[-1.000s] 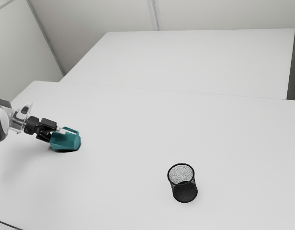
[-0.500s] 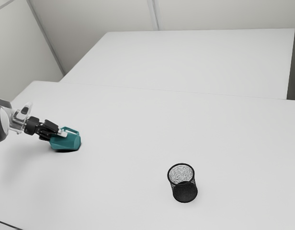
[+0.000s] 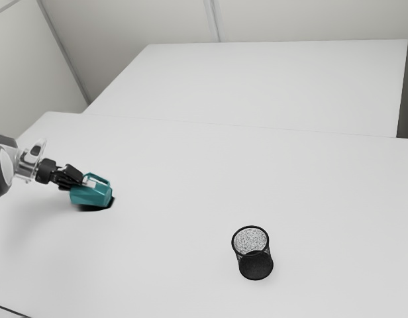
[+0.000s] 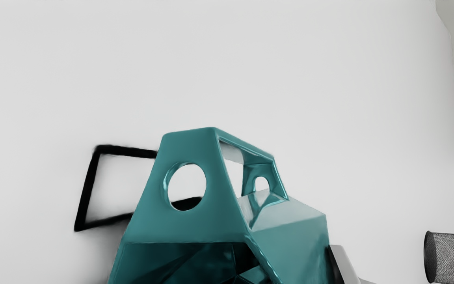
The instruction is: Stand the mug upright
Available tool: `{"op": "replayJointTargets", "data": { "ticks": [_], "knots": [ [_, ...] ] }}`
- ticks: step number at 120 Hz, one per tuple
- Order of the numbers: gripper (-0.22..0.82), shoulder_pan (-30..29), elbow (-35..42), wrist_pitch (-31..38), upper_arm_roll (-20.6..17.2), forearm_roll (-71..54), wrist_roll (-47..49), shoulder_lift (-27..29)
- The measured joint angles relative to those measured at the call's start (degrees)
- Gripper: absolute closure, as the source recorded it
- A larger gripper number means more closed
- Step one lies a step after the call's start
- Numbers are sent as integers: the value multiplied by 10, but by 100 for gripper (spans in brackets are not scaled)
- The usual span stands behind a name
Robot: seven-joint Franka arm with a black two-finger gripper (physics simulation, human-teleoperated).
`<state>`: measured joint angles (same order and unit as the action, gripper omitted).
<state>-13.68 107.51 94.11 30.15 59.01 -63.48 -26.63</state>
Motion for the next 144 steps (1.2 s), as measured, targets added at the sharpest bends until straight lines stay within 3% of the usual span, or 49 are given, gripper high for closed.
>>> {"op": "replayJointTargets", "data": {
  "ticks": [80,102,120,144],
  "knots": [
    [78,62,0,15,-21,10,11,58],
    [78,94,3,74,-85,-92,31,113],
    [78,163,11,140,-93,-220,52,144],
    [78,250,86,245,-103,-373,77,201]
  ]
}}
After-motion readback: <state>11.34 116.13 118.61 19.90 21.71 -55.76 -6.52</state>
